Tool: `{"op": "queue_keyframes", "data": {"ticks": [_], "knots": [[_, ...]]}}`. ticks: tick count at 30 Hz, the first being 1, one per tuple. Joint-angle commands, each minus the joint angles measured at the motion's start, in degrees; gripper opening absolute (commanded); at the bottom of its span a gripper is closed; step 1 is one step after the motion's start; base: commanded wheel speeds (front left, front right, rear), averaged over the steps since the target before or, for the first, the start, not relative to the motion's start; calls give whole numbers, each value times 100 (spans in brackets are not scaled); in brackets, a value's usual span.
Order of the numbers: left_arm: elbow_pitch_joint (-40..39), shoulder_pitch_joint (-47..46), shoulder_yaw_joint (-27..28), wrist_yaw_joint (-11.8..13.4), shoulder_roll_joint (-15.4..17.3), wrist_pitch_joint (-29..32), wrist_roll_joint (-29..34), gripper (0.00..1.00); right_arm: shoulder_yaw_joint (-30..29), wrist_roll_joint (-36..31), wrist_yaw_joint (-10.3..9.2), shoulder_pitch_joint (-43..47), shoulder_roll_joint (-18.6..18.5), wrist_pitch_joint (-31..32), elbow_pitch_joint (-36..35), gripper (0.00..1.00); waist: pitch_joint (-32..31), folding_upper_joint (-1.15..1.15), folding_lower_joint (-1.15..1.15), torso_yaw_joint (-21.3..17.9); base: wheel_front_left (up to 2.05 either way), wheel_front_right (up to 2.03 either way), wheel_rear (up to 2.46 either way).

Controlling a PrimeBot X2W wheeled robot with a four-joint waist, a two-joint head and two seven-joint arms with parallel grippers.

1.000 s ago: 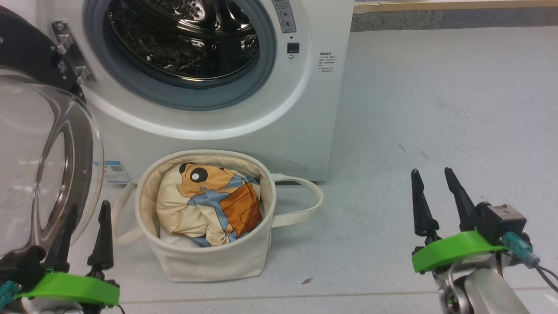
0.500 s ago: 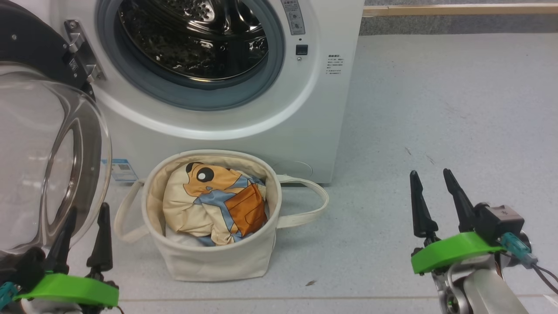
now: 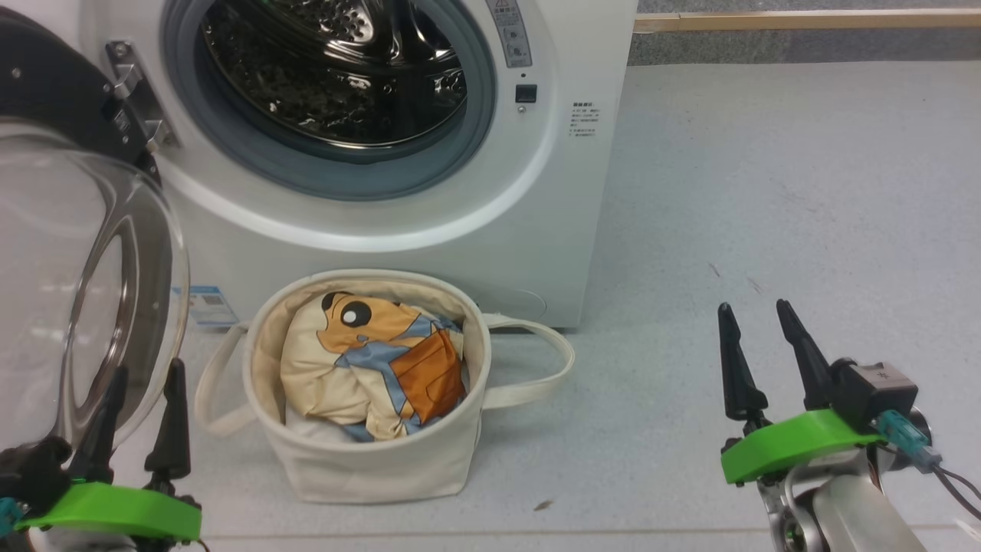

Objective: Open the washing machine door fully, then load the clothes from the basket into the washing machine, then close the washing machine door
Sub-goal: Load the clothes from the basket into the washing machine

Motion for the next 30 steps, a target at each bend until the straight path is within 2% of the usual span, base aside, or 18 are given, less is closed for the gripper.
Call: {"op": "queue_keyframes", "data": {"ticks": [1, 23, 30], "knots": [[-150, -217, 232, -33, 201, -27, -29, 100, 112, -20, 43, -248, -53, -71, -157, 100, 1, 0, 2, 4, 143, -113, -30], [-144, -251, 296, -33, 148, -27, 54, 100, 212, -16, 43, -249, -48, -71, -105, 100, 1, 0, 2, 140, 149, -121, -28], [-250, -270, 358, -33, 116, -27, 159, 100, 280, 17, 43, -273, -20, -71, -103, 100, 34, 0, 2, 154, 70, -60, -10]]}}
